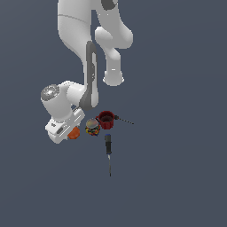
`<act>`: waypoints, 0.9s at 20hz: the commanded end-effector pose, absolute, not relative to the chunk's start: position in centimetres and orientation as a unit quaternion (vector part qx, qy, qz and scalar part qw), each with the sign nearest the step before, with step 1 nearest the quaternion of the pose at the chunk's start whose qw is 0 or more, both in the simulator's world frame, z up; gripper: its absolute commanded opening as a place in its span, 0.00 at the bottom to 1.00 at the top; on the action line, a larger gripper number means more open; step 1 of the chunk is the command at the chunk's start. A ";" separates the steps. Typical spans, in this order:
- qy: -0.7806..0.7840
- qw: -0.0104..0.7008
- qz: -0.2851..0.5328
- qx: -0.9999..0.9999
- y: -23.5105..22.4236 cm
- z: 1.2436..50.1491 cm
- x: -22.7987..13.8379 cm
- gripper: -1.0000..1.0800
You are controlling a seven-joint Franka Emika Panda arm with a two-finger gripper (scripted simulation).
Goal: Pick up a designated object from a clutter of objects.
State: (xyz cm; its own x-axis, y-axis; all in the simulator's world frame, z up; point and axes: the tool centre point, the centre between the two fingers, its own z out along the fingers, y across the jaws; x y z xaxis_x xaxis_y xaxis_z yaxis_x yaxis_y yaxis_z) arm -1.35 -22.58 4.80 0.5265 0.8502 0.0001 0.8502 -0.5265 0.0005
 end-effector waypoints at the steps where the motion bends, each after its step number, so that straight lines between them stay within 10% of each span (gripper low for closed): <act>1: 0.487 0.000 0.000 0.874 -22.6 4.7 -1.4 0.00; 18: 0.487 0.001 0.001 0.874 -22.4 6.7 -1.7 0.00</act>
